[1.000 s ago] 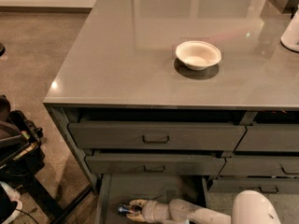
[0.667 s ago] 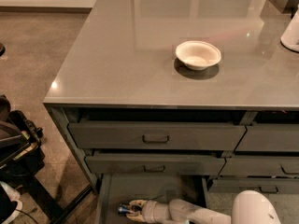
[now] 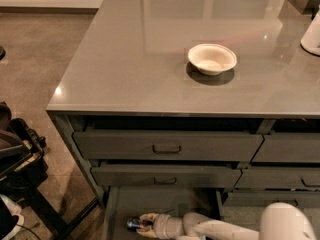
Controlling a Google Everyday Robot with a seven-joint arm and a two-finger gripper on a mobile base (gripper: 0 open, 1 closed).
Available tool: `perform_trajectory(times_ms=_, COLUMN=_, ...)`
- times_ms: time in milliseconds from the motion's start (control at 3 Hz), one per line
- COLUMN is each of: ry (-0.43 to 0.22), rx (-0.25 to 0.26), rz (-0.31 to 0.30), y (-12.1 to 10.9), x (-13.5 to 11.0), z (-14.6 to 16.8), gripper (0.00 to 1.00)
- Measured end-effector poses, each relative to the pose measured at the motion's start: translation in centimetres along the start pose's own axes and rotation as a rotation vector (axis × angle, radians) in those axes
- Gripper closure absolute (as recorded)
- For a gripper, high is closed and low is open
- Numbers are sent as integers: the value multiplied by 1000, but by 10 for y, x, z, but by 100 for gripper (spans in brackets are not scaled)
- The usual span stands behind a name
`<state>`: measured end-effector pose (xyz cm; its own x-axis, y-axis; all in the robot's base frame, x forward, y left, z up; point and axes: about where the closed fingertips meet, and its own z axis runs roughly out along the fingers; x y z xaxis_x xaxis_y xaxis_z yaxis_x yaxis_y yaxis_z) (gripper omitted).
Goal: Pick redbull can from bottom drawer and place on counter
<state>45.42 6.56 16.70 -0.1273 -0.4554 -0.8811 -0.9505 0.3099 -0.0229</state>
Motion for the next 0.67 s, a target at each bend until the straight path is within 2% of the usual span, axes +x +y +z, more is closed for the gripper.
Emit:
perform_trajectory(times_ms=333, ry=19, rx=169, rz=73, y=-47, x=-61, z=-68, gripper=100)
perform_trajectory(times_ms=667, ry=66, rx=295, rz=105, y=-67, x=-121, z=-126, gripper=100)
